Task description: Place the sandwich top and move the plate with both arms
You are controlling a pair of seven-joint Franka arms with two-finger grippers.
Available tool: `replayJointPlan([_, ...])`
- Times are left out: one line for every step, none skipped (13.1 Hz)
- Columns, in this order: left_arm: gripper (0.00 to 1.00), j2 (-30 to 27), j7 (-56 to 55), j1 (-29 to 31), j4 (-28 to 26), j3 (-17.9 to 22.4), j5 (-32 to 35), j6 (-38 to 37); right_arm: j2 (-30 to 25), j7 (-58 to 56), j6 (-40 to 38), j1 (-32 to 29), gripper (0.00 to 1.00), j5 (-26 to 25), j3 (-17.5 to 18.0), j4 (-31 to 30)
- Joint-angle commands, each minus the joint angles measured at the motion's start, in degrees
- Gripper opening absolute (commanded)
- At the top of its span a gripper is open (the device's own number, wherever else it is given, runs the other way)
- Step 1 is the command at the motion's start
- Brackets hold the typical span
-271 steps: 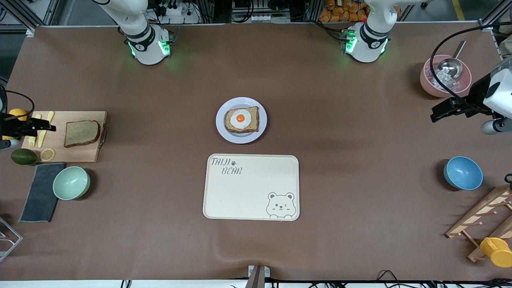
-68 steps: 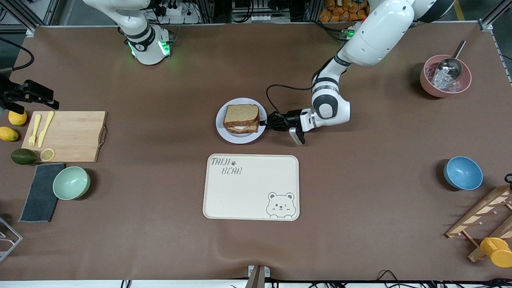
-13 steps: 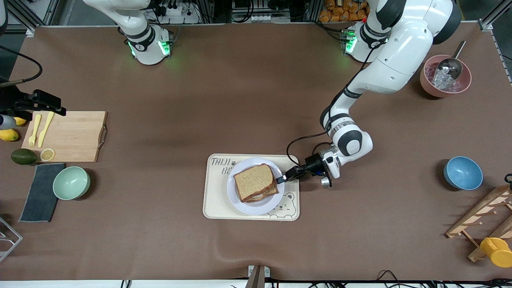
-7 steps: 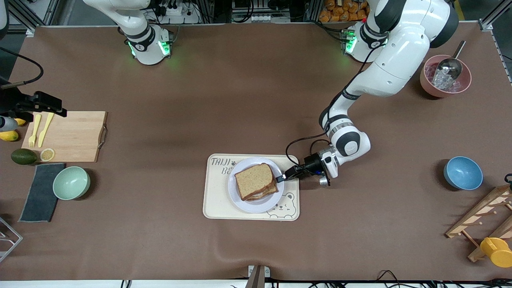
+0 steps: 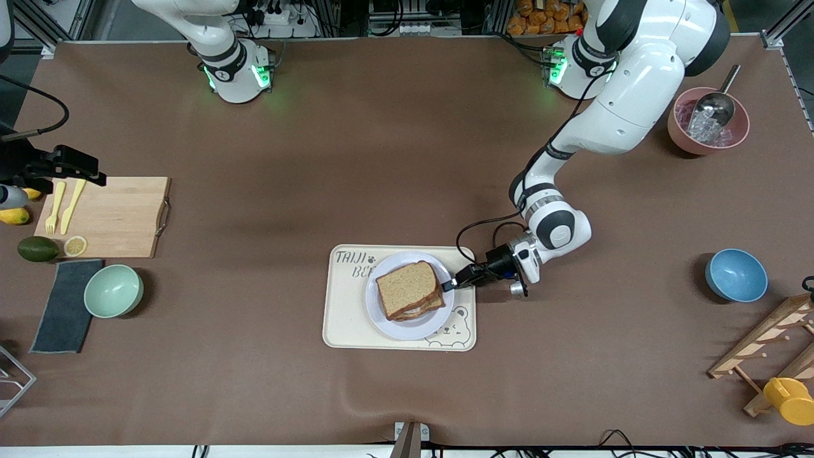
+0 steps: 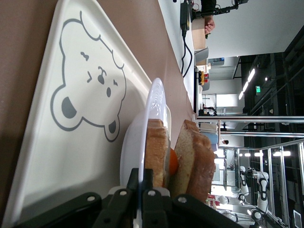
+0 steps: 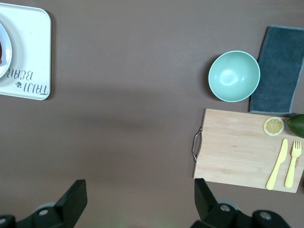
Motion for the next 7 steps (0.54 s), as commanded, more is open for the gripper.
replayJointPlan([0.02,0.47,0.70,0.44,0.46,-0.50,0.51,-0.14,-0.10,0.51,0.07,-0.43,1.00,-0.05,0.42,0.12])
replayJointPlan([0.15,0.47,0.70,0.44,0.46,-0.41,0.51,-0.14,-0.10,0.51,0.08,-0.52,1.00,-0.14,0.42,0.21])
replayJointPlan([0.39,0.65,0.61,0.44,0.37,-0.41,0.51,-0.05,-0.19,0.51,-0.10,-0.35,1.00,-0.05,0.42,0.21])
replayJointPlan([0.69,0.91,0.70,0.44,0.37,-0.41,0.51,-0.05,-0.19,0.51,-0.01,-0.43,1.00,-0.05,0.42,0.21])
replayJointPlan([1.00,0.91,0.96,0.35,0.37,-0.41,0.51,-0.14,-0.10,0.51,-0.01,-0.52,1.00,-0.05,0.42,0.21])
replayJointPlan([1.00,0.91,0.96,0.35,0.37,-0.41,0.60,-0.14,-0.19,0.51,-0.10,-0.35,1.00,-0.05,0.42,0.21])
replayJointPlan([1.00,0.65,0.88,0.35,0.28,-0.24,0.60,-0.05,-0.19,0.51,-0.01,-0.43,1.00,-0.05,0.42,0.21])
